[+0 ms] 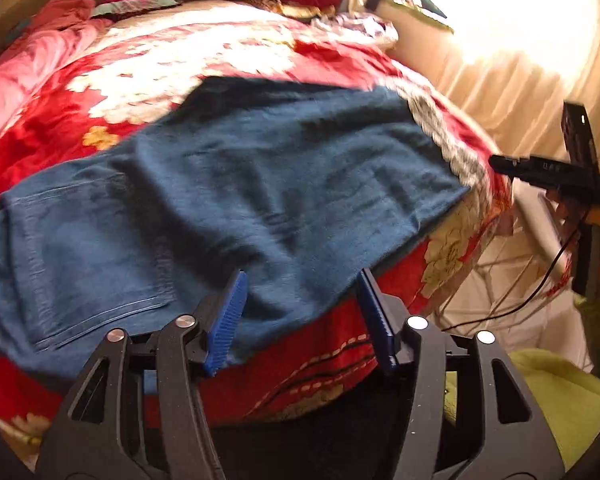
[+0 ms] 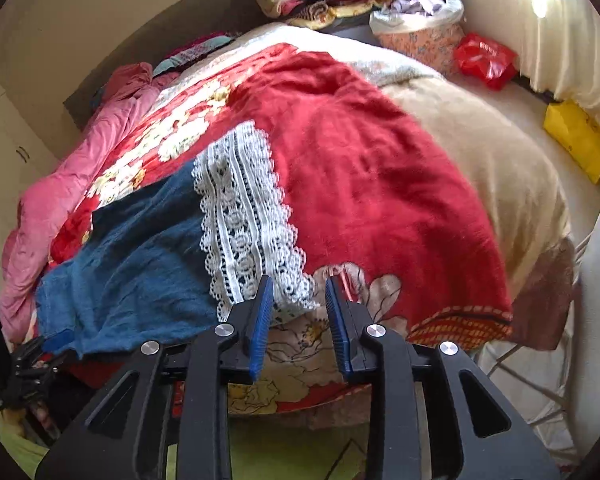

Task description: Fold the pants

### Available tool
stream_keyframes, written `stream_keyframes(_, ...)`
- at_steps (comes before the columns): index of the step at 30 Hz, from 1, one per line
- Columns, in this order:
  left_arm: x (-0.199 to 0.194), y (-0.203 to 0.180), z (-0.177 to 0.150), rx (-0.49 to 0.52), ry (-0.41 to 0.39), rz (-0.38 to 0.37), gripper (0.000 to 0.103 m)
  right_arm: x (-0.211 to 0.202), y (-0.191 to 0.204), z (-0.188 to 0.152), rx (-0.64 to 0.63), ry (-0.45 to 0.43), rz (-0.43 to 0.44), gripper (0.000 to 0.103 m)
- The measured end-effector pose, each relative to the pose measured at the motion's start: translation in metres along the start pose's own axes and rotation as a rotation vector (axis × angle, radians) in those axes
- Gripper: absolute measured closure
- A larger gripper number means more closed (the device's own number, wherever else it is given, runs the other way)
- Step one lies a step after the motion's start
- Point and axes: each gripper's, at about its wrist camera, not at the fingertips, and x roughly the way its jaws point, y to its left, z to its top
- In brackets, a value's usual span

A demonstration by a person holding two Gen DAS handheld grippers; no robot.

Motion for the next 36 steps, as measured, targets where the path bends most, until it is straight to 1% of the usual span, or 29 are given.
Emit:
stream_keyframes(1, -0.005, 0.007, 0.0, -0.026, -0.008, 0.02, 0.043, -0.004, 0.008, 0.002, -0.042, -0.024, 0.008, 0.075)
stream_keyframes(2, -0.008, 0.014, 0.0, -0.055, -0.005, 0.065, 0.04, -0.003, 0.019, 0.002, -0.089, -0.024, 0.03, 0.071)
stream_keyframes(3, -0.009, 0.026, 0.0, -0.092, 0.009, 0.163, 0.037, 0.001, 0.031, 0.0, -0.138, -0.015, 0.055, 0.068)
stream_keyframes(4, -0.008, 0.033, 0.0, -0.112, 0.018, 0.221, 0.035, 0.007, 0.043, -0.003, -0.186, -0.005, 0.075, 0.068)
stream_keyframes(6, -0.005, 0.049, -0.002, -0.153, 0.043, 0.289, 0.03, 0.023, 0.062, -0.009, -0.261, 0.028, 0.094, 0.067)
stream_keyframes(7, -0.004, 0.057, -0.003, -0.175, 0.055, 0.339, 0.029, 0.031, 0.067, -0.011, -0.285, 0.039, 0.083, 0.067)
stream_keyframes(9, 0.0, 0.074, -0.007, -0.197, 0.071, 0.411, 0.029, 0.051, 0.065, -0.016, -0.295, 0.097, 0.022, 0.067)
stream_keyframes(10, 0.0, 0.081, -0.008, -0.199, 0.071, 0.413, 0.029, 0.061, 0.059, -0.018, -0.288, 0.129, 0.005, 0.067)
stream_keyframes(11, 0.0, 0.088, -0.009, -0.206, 0.068, 0.397, 0.029, 0.067, 0.053, -0.021, -0.282, 0.137, 0.01, 0.067)
stream_keyframes(12, 0.0, 0.094, -0.01, -0.23, 0.067, 0.365, 0.029, 0.067, 0.049, -0.024, -0.276, 0.123, 0.03, 0.067)
stream_keyframes(14, -0.006, 0.096, -0.008, -0.241, 0.051, 0.363, 0.028, 0.064, 0.049, -0.026, -0.29, 0.113, 0.033, 0.067)
stream_keyframes(15, -0.01, 0.091, -0.006, -0.231, 0.036, 0.368, 0.025, 0.062, 0.051, -0.025, -0.297, 0.112, 0.033, 0.067)
stream_keyframes(16, -0.014, 0.087, -0.003, -0.227, 0.023, 0.357, 0.024, 0.059, 0.051, -0.024, -0.292, 0.113, 0.046, 0.066)
stream_keyframes(17, -0.019, 0.083, 0.001, -0.22, 0.002, 0.328, 0.024, 0.052, 0.051, -0.021, -0.282, 0.107, 0.079, 0.062)
stream_keyframes(18, -0.027, 0.075, 0.009, -0.205, -0.036, 0.282, 0.024, 0.045, 0.051, -0.016, -0.272, 0.088, 0.116, 0.062)
stream_keyframes(19, -0.029, 0.07, 0.017, -0.195, -0.053, 0.267, 0.024, 0.037, 0.051, -0.008, -0.268, 0.058, 0.142, 0.062)
stream_keyframes(22, -0.026, 0.056, 0.052, -0.134, -0.095, 0.249, 0.021, 0.025, 0.048, 0.025, -0.255, -0.026, 0.16, 0.057)
stream_keyframes(25, -0.001, 0.049, 0.091, -0.087, -0.099, 0.196, 0.021, 0.034, 0.039, 0.067, -0.193, -0.046, 0.184, 0.057)
stream_keyframes(27, 0.024, 0.051, 0.114, -0.081, -0.069, 0.166, 0.021, 0.046, 0.037, 0.091, -0.187, -0.039, 0.206, 0.056)
stream_keyframes(28, 0.035, 0.052, 0.121, -0.081, -0.053, 0.155, 0.021, 0.056, 0.036, 0.104, -0.183, -0.032, 0.199, 0.056)
stream_keyframes(29, 0.047, 0.054, 0.128, -0.081, -0.037, 0.156, 0.021, 0.066, 0.035, 0.115, -0.179, -0.016, 0.202, 0.055)
stream_keyframes(30, 0.06, 0.058, 0.135, -0.075, -0.022, 0.175, 0.021, 0.077, 0.033, 0.125, -0.172, 0.008, 0.214, 0.055)
stream_keyframes(32, 0.079, 0.068, 0.14, -0.076, 0.002, 0.185, 0.021, 0.1, 0.027, 0.138, -0.156, 0.055, 0.237, 0.055)
stream_keyframes(33, 0.087, 0.073, 0.142, -0.09, 0.014, 0.167, 0.021, 0.113, 0.025, 0.143, -0.148, 0.077, 0.234, 0.055)
stream_keyframes(34, 0.094, 0.078, 0.143, -0.104, 0.025, 0.128, 0.021, 0.123, 0.023, 0.146, -0.141, 0.097, 0.227, 0.054)
stream_keyframes(35, 0.098, 0.081, 0.141, -0.116, 0.035, 0.091, 0.026, 0.133, 0.023, 0.145, -0.143, 0.124, 0.233, 0.054)
stream_keyframes(36, 0.105, 0.082, 0.14, -0.132, 0.053, 0.043, 0.054, 0.141, 0.022, 0.145, -0.141, 0.147, 0.233, 0.054)
